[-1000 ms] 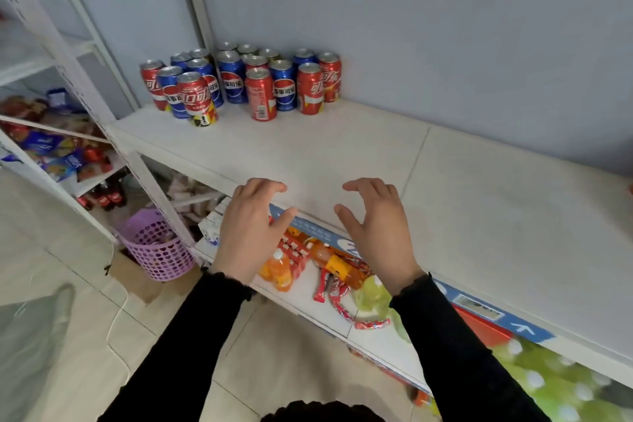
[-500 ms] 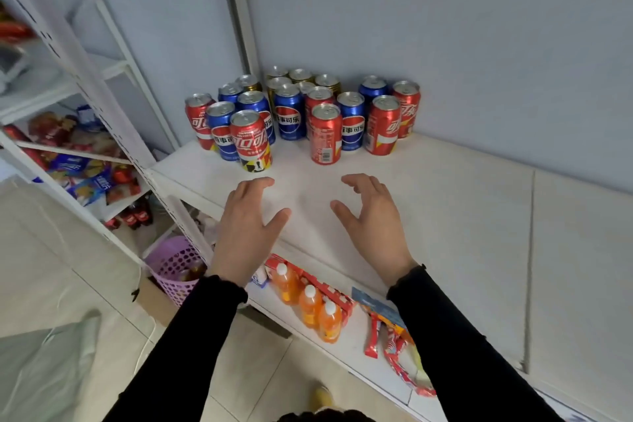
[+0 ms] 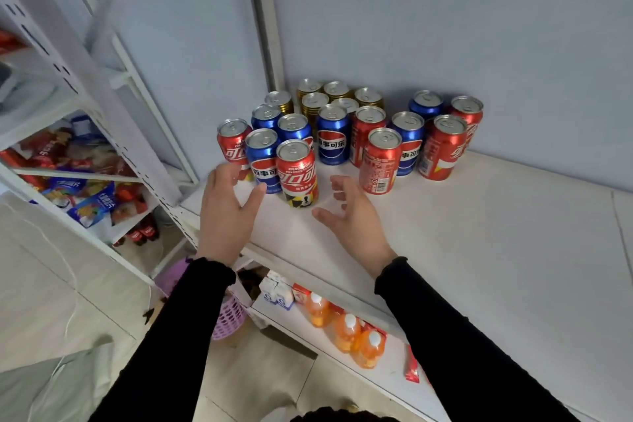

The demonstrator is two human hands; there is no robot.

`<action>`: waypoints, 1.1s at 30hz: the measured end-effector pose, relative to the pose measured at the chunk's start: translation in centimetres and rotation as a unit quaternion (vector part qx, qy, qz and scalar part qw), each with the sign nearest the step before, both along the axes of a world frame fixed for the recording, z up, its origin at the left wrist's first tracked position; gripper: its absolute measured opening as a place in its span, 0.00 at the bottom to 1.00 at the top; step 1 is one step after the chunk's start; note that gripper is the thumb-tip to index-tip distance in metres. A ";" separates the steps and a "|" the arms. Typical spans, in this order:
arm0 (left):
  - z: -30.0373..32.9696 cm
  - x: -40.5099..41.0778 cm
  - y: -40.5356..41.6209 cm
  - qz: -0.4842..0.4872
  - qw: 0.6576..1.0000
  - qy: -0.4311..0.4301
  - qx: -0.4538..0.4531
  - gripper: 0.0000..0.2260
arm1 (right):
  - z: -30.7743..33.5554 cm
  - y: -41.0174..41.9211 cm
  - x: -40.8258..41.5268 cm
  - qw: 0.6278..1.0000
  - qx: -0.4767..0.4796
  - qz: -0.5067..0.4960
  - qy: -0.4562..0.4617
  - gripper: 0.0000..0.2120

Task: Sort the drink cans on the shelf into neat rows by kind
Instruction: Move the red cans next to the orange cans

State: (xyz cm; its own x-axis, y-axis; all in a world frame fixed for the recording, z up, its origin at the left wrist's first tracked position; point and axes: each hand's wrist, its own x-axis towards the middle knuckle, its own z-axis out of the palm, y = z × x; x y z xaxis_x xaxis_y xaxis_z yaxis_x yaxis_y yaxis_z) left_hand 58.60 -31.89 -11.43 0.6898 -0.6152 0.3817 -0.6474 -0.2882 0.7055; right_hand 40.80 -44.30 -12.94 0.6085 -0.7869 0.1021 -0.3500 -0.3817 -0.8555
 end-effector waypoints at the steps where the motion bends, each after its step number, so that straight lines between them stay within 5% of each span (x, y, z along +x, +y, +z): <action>1: 0.0 1.3 -0.2 0.006 1.000 0.008 -0.013 0.15 | 0.1 0.2 0.9 1.000 0.009 -0.003 0.000 0.34; 6: 0.4 7.2 -1.8 0.016 0.995 0.057 -0.074 0.22 | 0.1 1.5 4.4 0.998 0.036 -0.041 -0.030 0.38; 15: 0.0 12.2 -4.6 -0.175 0.970 0.168 -0.020 0.27 | -0.2 3.1 7.3 0.990 0.030 -0.130 -0.050 0.36; 25: 1.2 10.9 -1.1 -0.170 0.976 0.106 -0.084 0.32 | -0.6 5.0 6.5 0.974 0.047 -0.202 -0.094 0.32; 33: 3.6 2.8 -0.6 -0.266 0.955 0.092 -0.098 0.33 | 0.9 6.2 -0.8 0.952 0.043 -0.275 -0.125 0.31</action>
State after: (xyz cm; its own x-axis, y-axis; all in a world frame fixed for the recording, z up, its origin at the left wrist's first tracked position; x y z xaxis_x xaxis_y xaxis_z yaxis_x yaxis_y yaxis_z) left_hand 61.44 -32.51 -7.80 0.3665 -0.8260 0.4282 -0.5260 0.1956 0.8277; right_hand 39.99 -38.10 -12.07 0.0669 -0.9917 0.1099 -0.2584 -0.1236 -0.9581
